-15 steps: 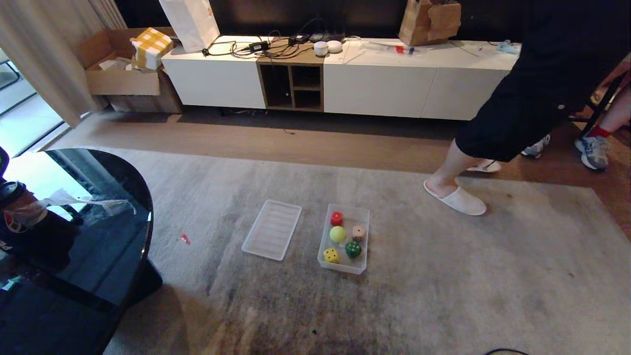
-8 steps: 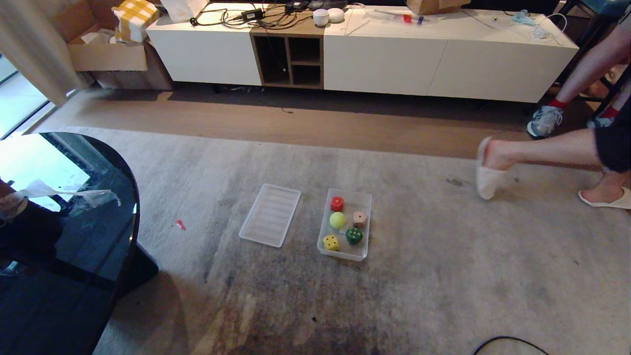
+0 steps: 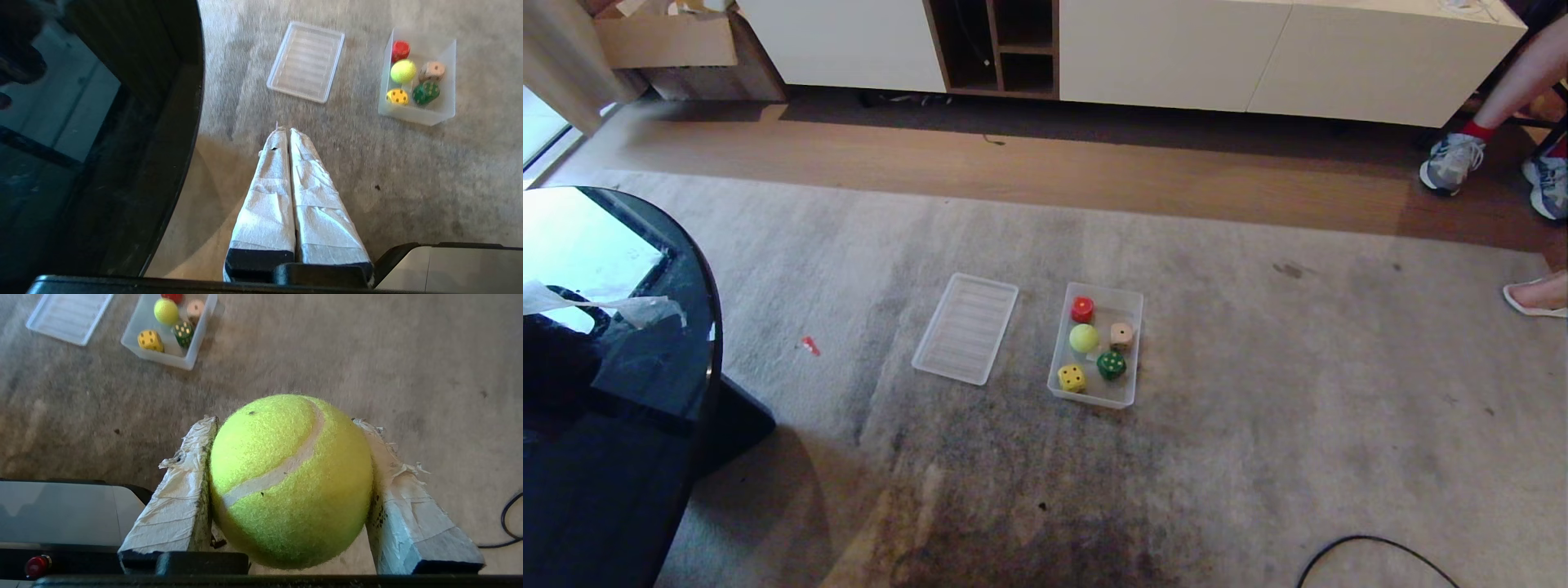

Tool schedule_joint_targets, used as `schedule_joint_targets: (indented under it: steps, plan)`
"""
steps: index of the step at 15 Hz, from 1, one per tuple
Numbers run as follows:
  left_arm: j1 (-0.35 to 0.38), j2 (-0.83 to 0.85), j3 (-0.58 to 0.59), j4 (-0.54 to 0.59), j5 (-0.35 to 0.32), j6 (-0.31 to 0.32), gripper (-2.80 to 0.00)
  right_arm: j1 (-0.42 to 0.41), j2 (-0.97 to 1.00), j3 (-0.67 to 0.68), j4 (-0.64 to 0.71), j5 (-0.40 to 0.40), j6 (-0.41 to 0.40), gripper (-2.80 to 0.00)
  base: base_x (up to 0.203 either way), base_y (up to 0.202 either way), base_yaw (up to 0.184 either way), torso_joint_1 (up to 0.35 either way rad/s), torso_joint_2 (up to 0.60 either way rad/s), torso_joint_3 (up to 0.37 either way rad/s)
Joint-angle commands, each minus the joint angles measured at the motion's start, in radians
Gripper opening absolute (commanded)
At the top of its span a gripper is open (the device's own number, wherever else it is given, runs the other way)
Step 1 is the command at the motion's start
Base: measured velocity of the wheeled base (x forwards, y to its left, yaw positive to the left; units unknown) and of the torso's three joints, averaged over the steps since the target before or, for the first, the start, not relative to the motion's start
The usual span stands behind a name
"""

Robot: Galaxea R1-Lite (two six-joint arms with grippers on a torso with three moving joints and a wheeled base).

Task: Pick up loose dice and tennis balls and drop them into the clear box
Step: Put the ball in the box

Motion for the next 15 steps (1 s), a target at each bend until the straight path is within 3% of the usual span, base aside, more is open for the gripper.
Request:
schedule_joint_targets:
  steps: [1, 15]
  plan:
    - [0.0, 0.0, 0.0, 0.0, 0.0, 0.0, -2.8, 0.001, 0.001, 0.0, 0.002, 0.0, -0.001, -2.8, 0.0, 0.0, 0.0, 0.002, 0.0, -0.204]
    - [0.0, 0.0, 0.0, 0.0, 0.0, -0.002, -2.8, 0.001, 0.001, 0.0, 0.002, -0.003, 0.001, -2.8, 0.0, 0.0, 0.0, 0.003, 0.0, -0.197]
